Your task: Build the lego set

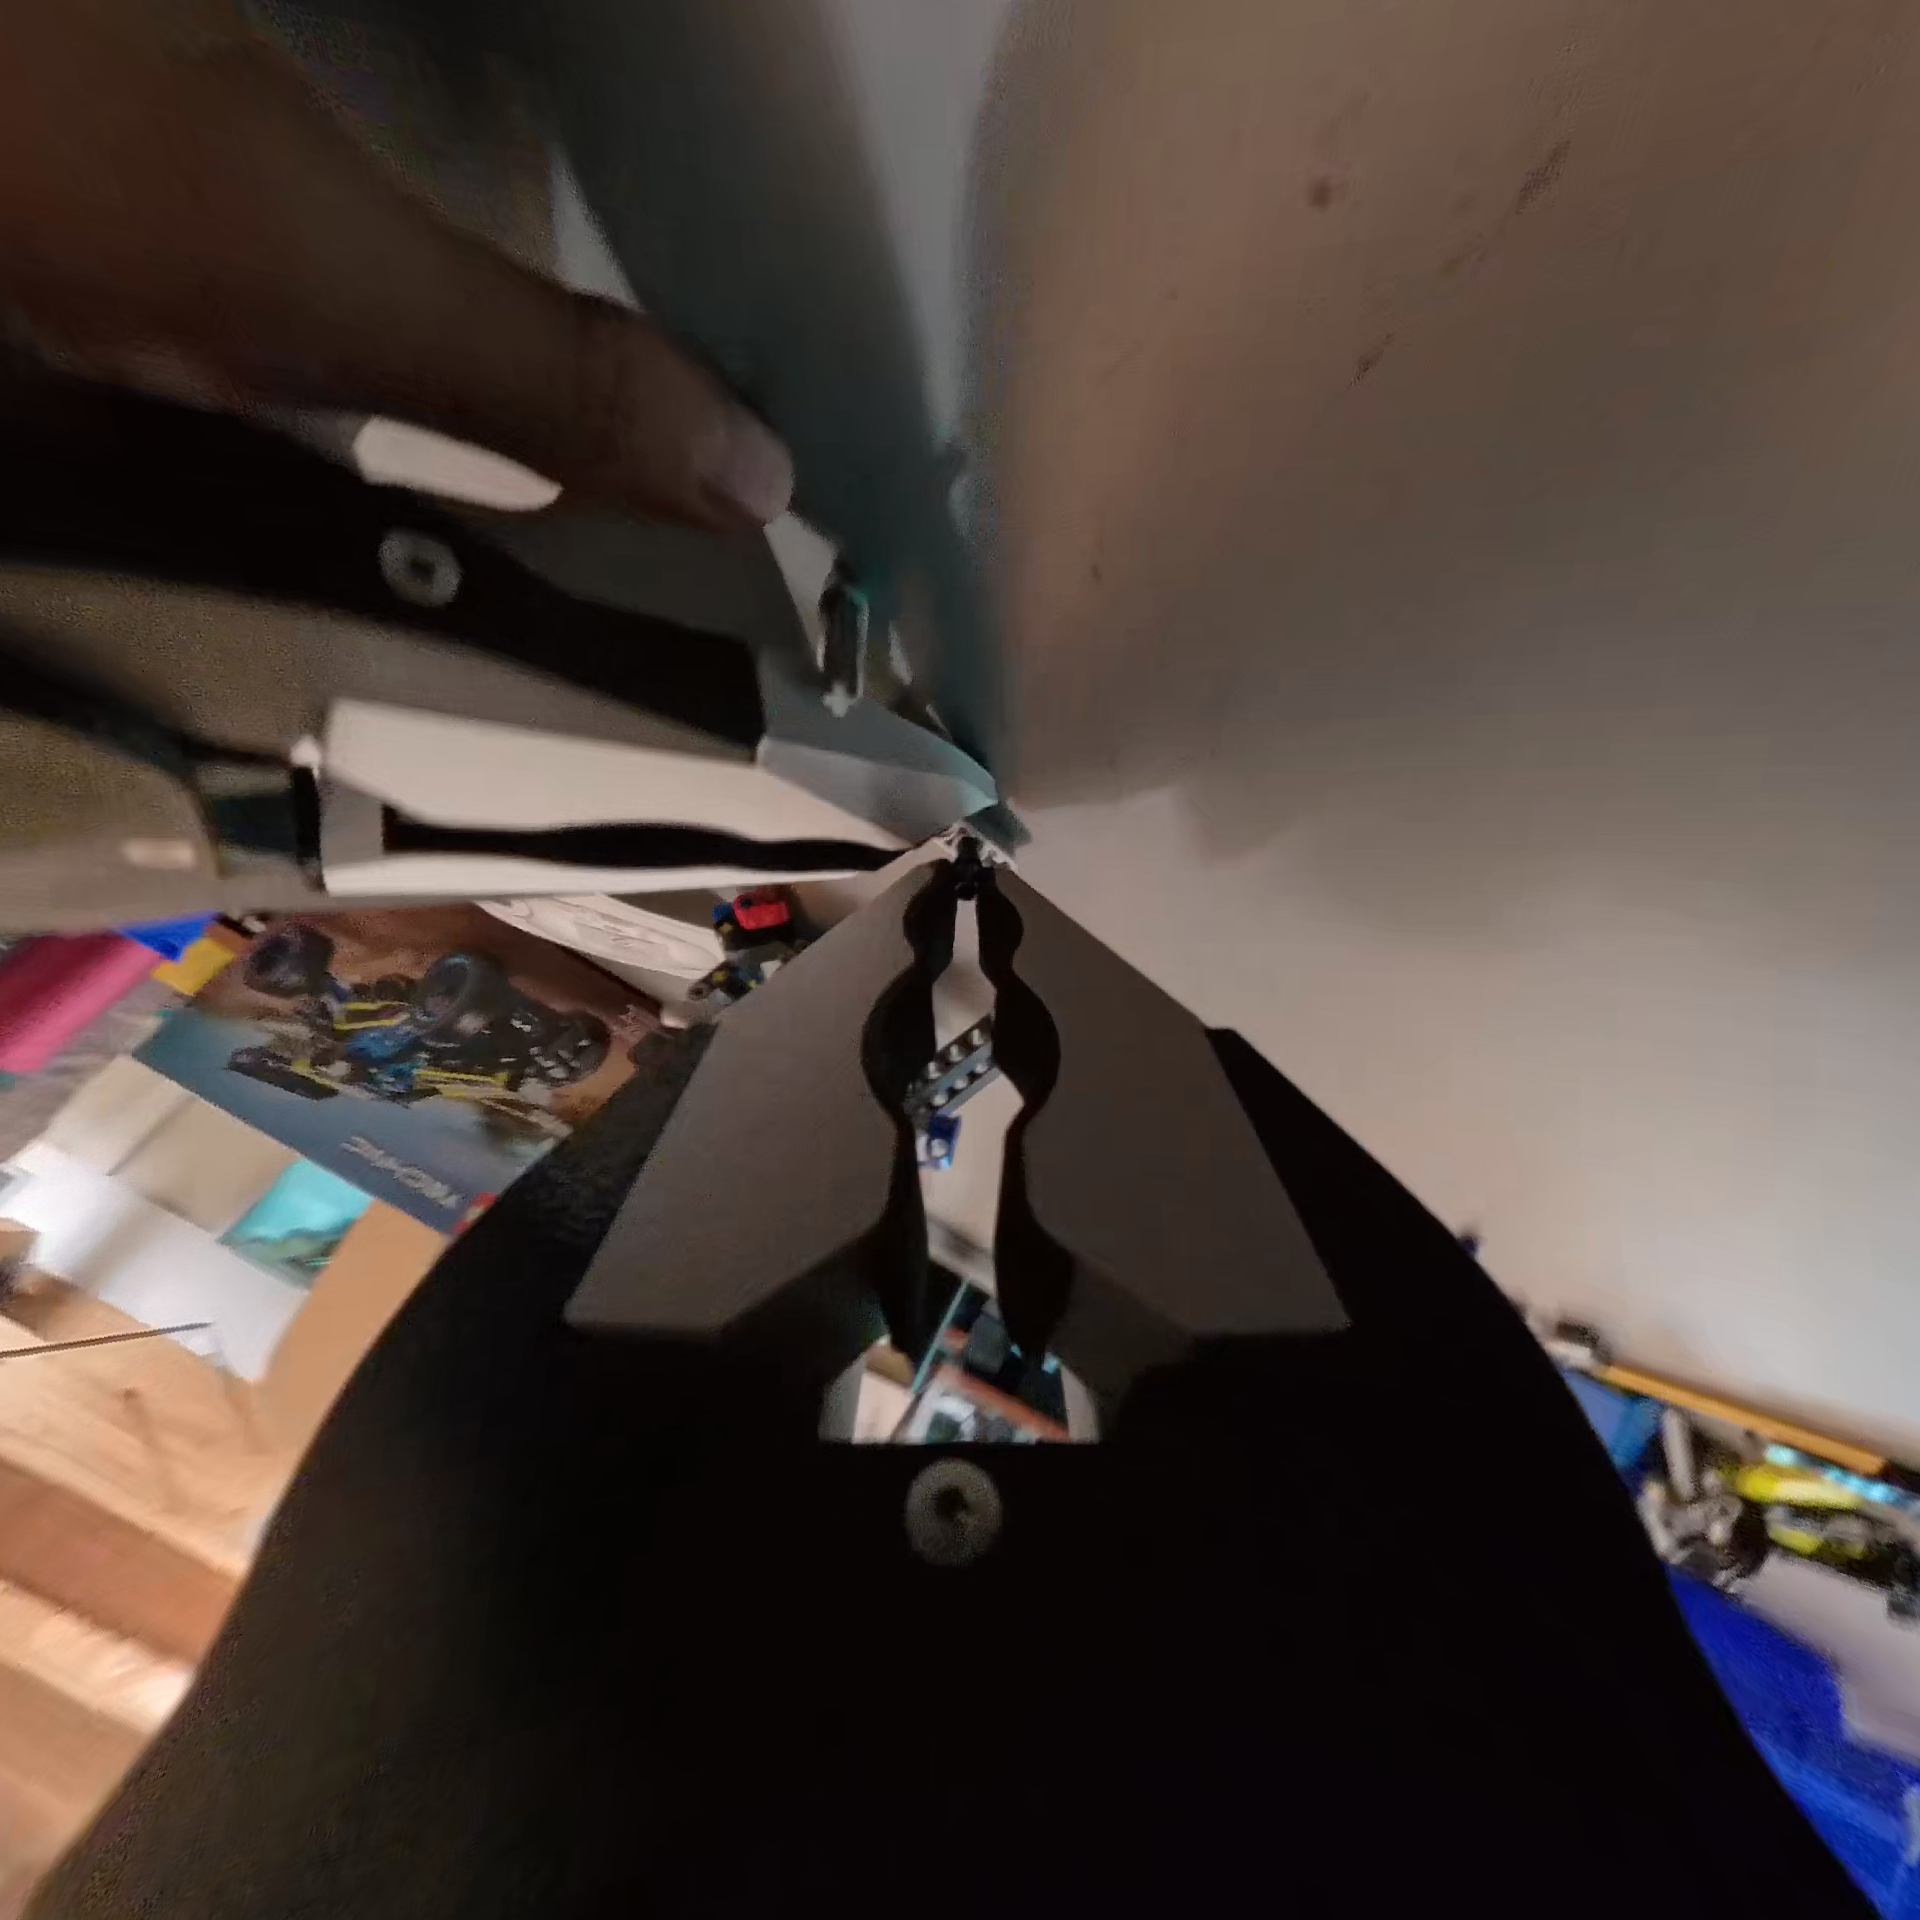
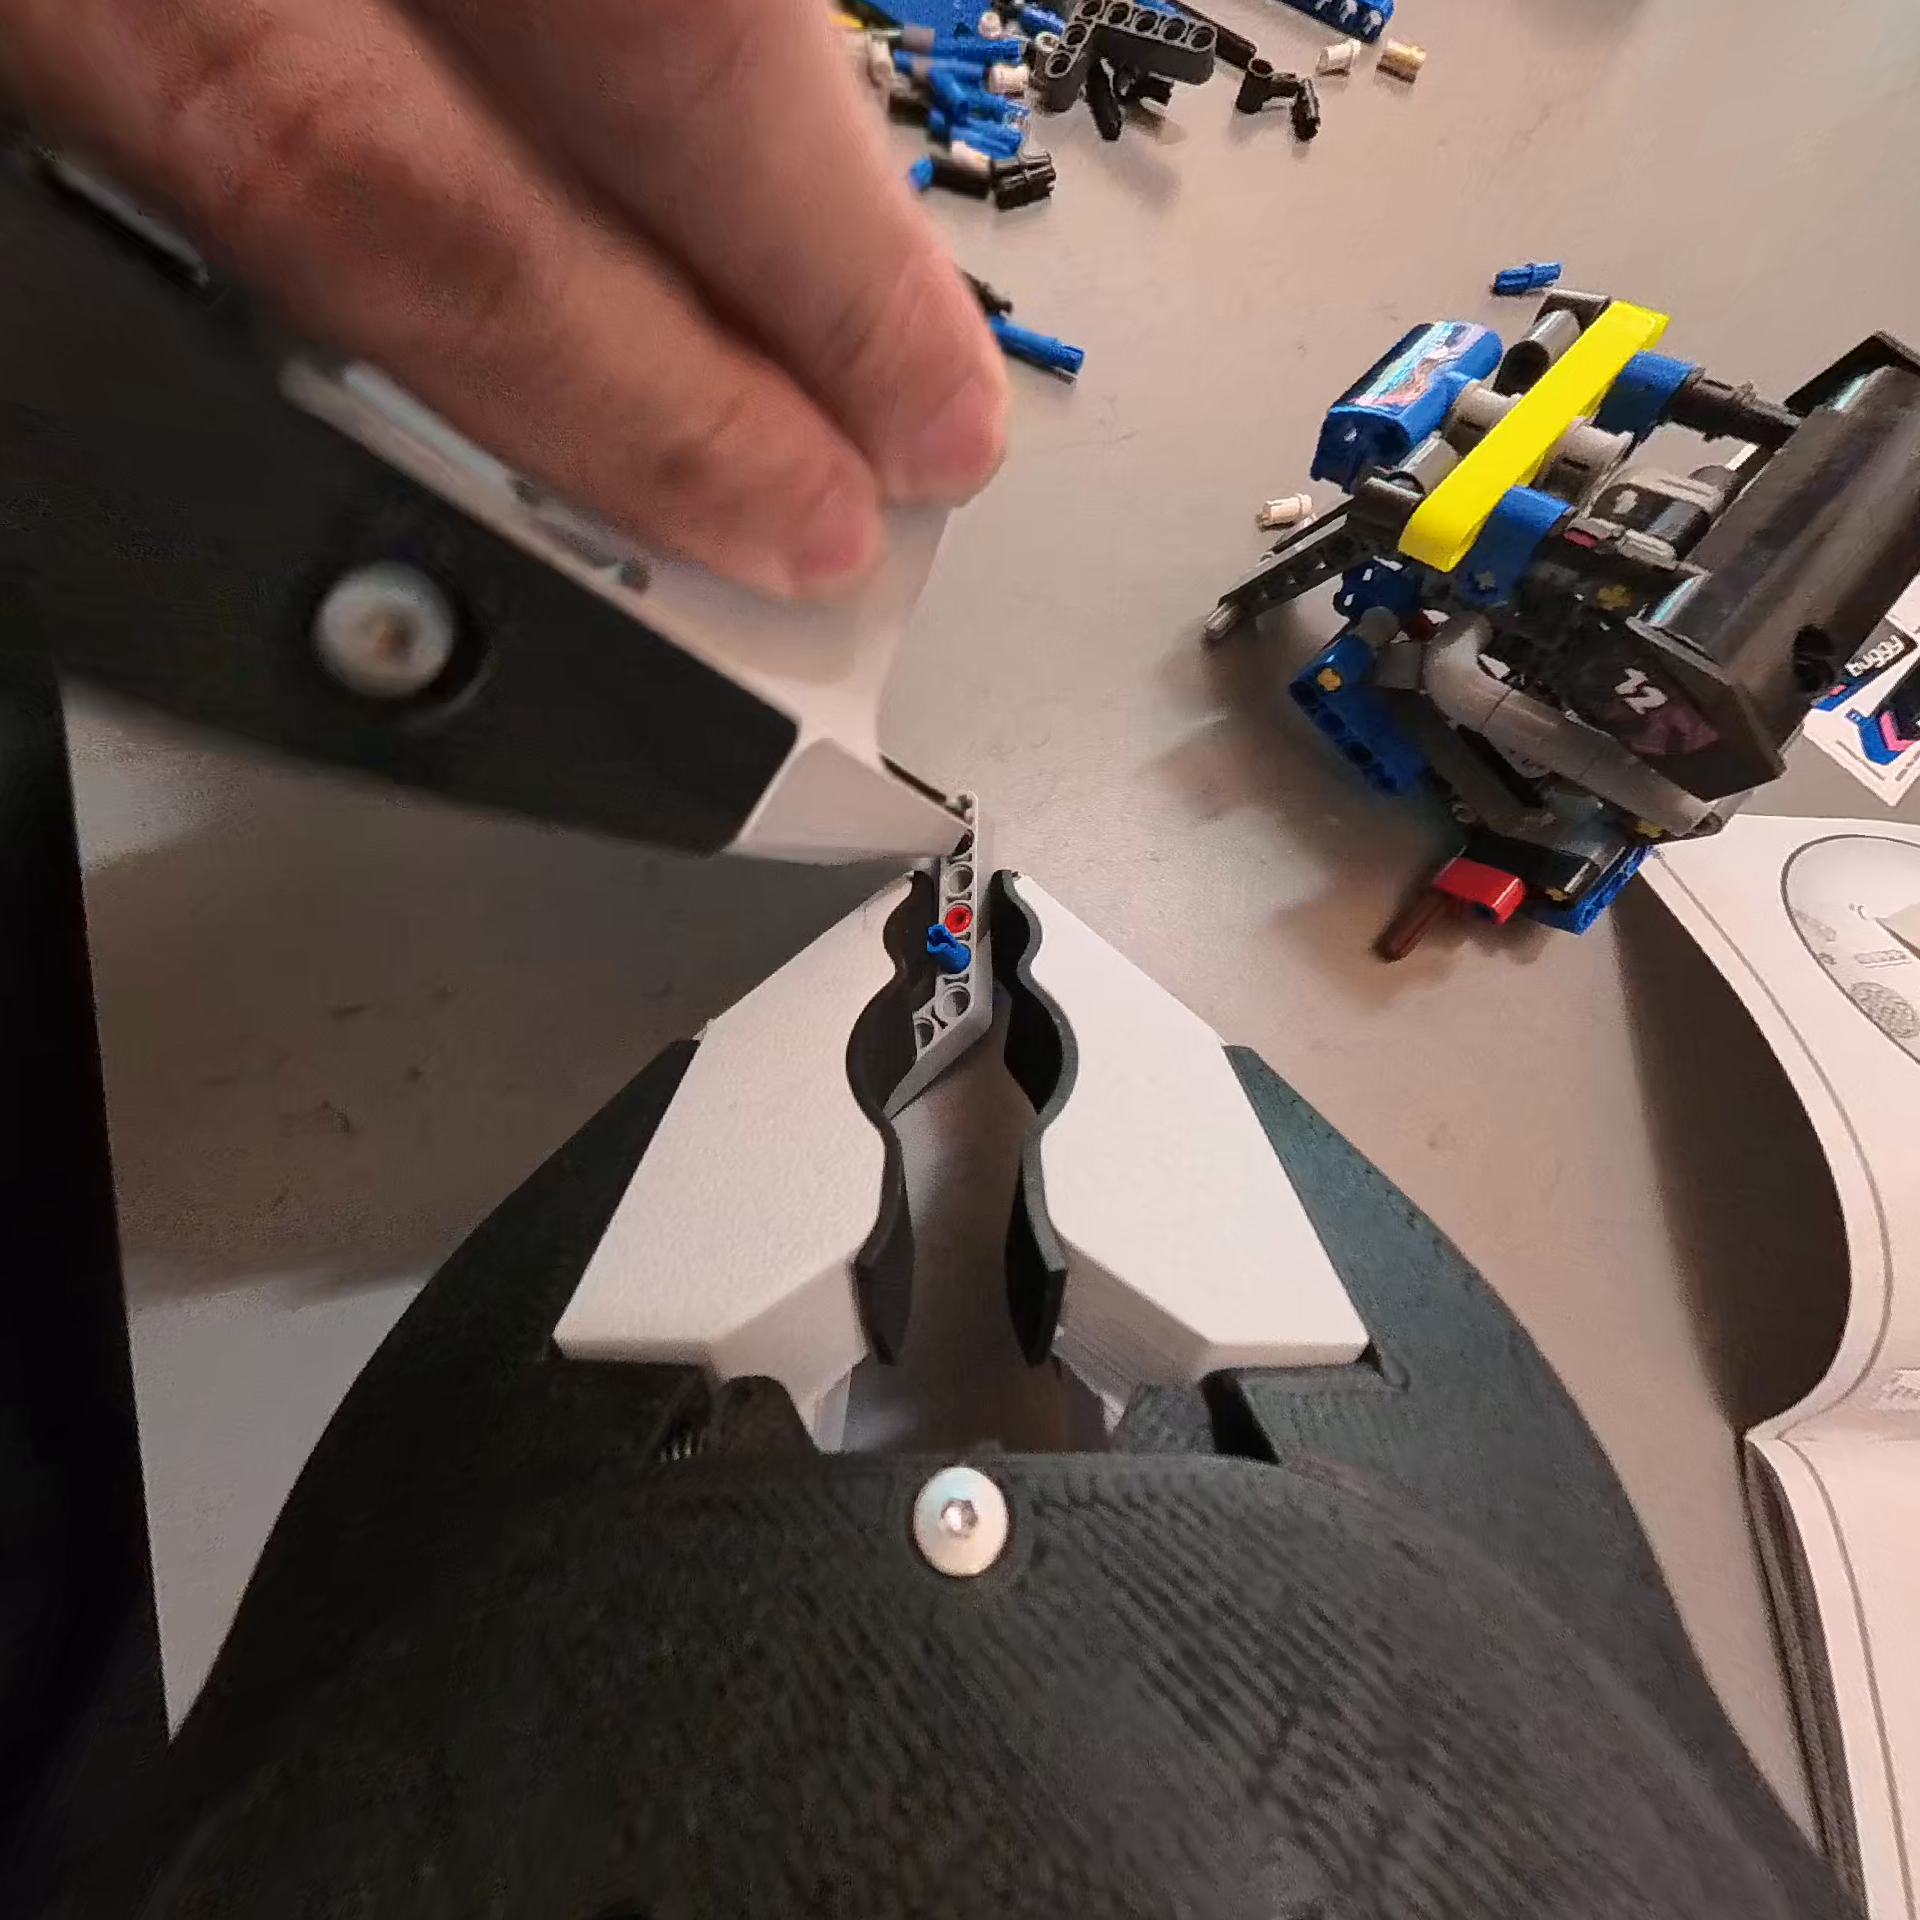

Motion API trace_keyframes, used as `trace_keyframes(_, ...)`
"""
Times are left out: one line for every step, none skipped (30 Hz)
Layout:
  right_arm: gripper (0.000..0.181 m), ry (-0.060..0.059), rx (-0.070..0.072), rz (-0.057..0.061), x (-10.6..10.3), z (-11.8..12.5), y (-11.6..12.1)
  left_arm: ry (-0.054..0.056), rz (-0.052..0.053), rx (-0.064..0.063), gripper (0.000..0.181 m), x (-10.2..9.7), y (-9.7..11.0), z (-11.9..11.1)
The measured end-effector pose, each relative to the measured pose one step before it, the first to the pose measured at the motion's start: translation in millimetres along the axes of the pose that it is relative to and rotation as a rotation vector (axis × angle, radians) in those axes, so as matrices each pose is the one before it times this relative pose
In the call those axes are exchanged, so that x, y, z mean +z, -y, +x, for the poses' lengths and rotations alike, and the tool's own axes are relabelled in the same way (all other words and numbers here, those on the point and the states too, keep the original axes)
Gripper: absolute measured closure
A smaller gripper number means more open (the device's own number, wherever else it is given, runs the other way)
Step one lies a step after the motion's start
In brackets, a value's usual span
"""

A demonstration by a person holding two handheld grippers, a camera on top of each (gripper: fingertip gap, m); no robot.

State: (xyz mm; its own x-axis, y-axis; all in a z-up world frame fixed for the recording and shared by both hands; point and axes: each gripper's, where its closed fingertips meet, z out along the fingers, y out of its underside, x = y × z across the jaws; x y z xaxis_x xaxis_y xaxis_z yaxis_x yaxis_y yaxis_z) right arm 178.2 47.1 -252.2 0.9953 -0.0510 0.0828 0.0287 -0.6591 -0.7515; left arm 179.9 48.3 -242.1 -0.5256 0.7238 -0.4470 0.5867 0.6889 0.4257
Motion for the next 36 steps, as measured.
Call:
trace_keyframes(0.17,0.0016,0.0016,0.0002,-0.04,-0.03,-0.05,0.0021,-0.0311,0.0448,0.181,-0.18,1.0,-0.1)
trace_keyframes(0.17,0.0002,0.0,0.0,0.0,-0.03,0.0,0.0057,-0.0258,0.0394,0.181,-0.21,1.27,0.06)
trace_keyframes(0.17,-0.0002,-0.0004,0.0,-0.07,0.06,0.07,0.0076,-0.0237,0.0316,0.181,-0.08,0.44,0.04)
trace_keyframes(0.17,0.0019,0.0024,-0.0004,0.0,-0.13,-0.06,0.0079,-0.0202,0.0254,0.181,-0.05,-0.03,0.27)
trace_keyframes(0.17,0.0022,0.0003,0.0,-0.06,-0.22,0.07,0.0044,-0.0118,0.026,0.181,0.26,0.31,0.88)
trace_keyframes(0.17,0.007,-0.0023,0.0013,-0.01,-1.2,0.27,0.0026,-0.006,0.0268,0.181,0.28,0.41,0.85)
trace_keyframes(0.17,-0.0009,-0.0004,-0.001,-0.08,0.06,-0.14,0.0034,-0.0023,0.0225,0.181,-0.06,-0.02,0.01)
trace_keyframes(0.17,-0.0019,-0.0012,0.0007,0.03,0.15,0.1,-0.0019,0.0047,0.0125,0.181,0.12,0.01,0.05)
trace_keyframes(0.17,-0.0007,-0.0004,-0.0003,-0.02,0.13,-0.04,-0.0019,0.0086,0.0027,0.181,0.03,0.11,0.02)
trace_keyframes(0.17,0.0015,0.0014,0.0002,0.04,-0.01,0.02,0.0028,0.0063,0.0051,0.181,0.16,0.14,-0.02)
trace_keyframes(0.17,0.0007,0.0002,-0.0002,-0.01,-0.01,-0.03,0.005,-0.0013,0.0099,0.181,-0.07,-0.04,0.07)
trace_keyframes(0.17,-0.0007,-0.0008,0.0002,0.0,-0.05,0.03,0.0027,-0.0064,0.016,0.181,0.0,-0.15,0.05)
trace_keyframes(0.17,-0.0006,-0.0012,0.0,0.05,-0.04,-0.07,-0.0028,-0.0046,0.019,0.181,0.04,-0.12,0.01)
trace_keyframes(0.171,-0.0008,-0.0052,0.0,-0.02,0.08,0.16,-0.0072,0.0059,0.0183,0.181,-0.02,-0.12,0.03)
trace_keyframes(0.171,-0.0007,-0.0056,0.0003,-0.01,0.09,0.06,-0.0091,0.0269,0.0055,0.181,0.22,0.33,-0.02)
trace_keyframes(0.171,0.0002,0.0022,0.0002,-0.03,0.22,-0.06,-0.01,0.0522,-0.0268,0.181,0.33,0.46,-0.1)
trace_keyframes(0.171,-0.0007,0.0017,0.0,0.03,0.27,-0.01,-0.0096,0.0708,-0.0621,0.181,0.27,0.3,0.02)
trace_keyframes(0.171,0.0007,-0.0079,0.0011,0.03,-0.05,0.03,-0.0091,0.081,-0.0845,0.18,0.14,-0.23,0.04)
trace_keyframes(0.171,0.004,0.0033,0.0,-0.01,-0.09,0.04,-0.007,0.0863,-0.0953,0.18,0.14,-0.24,0.15)
trace_keyframes(0.17,0.0059,0.0065,0.0003,-0.09,0.02,-0.06,-0.0009,0.0788,-0.0927,0.181,0.66,-0.81,0.07)
trace_keyframes(0.17,0.0052,0.006,0.0003,0.04,0.05,0.07,0.0062,0.0659,-0.0841,0.181,0.77,-0.97,0.08)
trace_keyframes(0.17,0.0059,0.0066,0.0002,0.02,-0.09,-0.06,0.009,0.0576,-0.0778,0.181,0.36,0.2,0.12)
trace_keyframes(0.17,0.0057,0.0062,0.0004,-0.04,-0.03,0.04,0.009,0.0467,-0.0739,0.181,0.37,0.05,-0.01)
trace_keyframes(0.17,0.0044,0.0049,0.0003,-0.07,0.05,0.04,0.0066,0.0416,-0.0747,0.181,0.32,-0.04,-0.03)
trace_keyframes(0.17,0.0038,0.0044,0.0002,-0.02,-0.04,-0.04,0.0027,0.0383,-0.0775,0.18,0.26,0.15,0.04)
trace_keyframes(0.17,0.0055,0.0062,0.0002,0.01,0.1,0.1,0.0024,0.0364,-0.0726,0.18,0.16,0.17,-0.01)
trace_keyframes(0.17,0.0077,0.0086,0.0003,-0.06,-0.08,-0.08,0.0046,0.0335,-0.0642,0.18,0.15,0.25,-0.15)
trace_keyframes(0.17,0.0083,0.009,0.0003,-0.06,0.01,0.08,0.007,0.0275,-0.0498,0.18,0.21,0.1,-0.06)
trace_keyframes(0.17,0.0074,0.0082,0.0002,0.05,-0.01,0.06,0.0056,0.0186,-0.0388,0.18,0.07,0.17,0.0)
trace_keyframes(0.17,0.0065,0.0053,0.0001,-0.05,-0.18,-0.02,-0.0003,0.0091,-0.0369,0.18,0.24,-0.04,0.03)
trace_keyframes(0.17,0.0035,0.0021,0.0,0.0,-0.13,0.01,-0.0036,-0.0018,-0.026,0.18,0.21,-0.13,-0.1)
trace_keyframes(0.17,0.0003,-0.0005,-0.0002,0.06,0.09,0.04,-0.0009,-0.0145,-0.0019,0.18,0.26,-0.24,-0.03)
trace_keyframes(0.17,0.0006,0.0004,0.0,0.0,-0.01,0.0,0.0044,-0.0274,0.0196,0.18,0.84,-0.47,-0.11)
trace_keyframes(0.17,0.0012,-0.0012,-0.0005,-0.04,-0.18,-0.07,0.0044,-0.0352,0.0242,0.18,0.97,-0.53,-0.02)
trace_keyframes(0.17,-0.001,-0.0017,0.0004,0.03,-0.04,0.05,-0.0062,-0.0341,0.0038,0.18,0.5,-0.31,0.04)
trace_keyframes(0.171,-0.0034,-0.0021,0.0002,-0.06,0.22,0.09,-0.018,-0.0246,-0.0244,0.18,-0.06,-0.38,-0.17)
